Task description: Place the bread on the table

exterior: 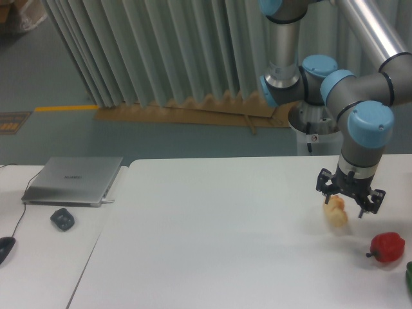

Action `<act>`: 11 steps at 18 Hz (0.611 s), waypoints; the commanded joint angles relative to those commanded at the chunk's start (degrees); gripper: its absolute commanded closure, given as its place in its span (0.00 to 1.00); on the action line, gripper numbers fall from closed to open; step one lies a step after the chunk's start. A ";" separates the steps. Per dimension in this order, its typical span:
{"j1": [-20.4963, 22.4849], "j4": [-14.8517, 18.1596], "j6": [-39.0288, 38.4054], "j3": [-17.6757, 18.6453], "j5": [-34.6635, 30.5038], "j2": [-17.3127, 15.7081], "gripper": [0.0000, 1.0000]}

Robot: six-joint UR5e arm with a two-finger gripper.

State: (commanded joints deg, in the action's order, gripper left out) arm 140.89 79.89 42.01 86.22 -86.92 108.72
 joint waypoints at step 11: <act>1.76 -3.43 6.94 -2.11 -3.52 0.70 0.00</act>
State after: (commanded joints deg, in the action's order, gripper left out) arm 142.65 76.46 48.95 84.11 -90.44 109.42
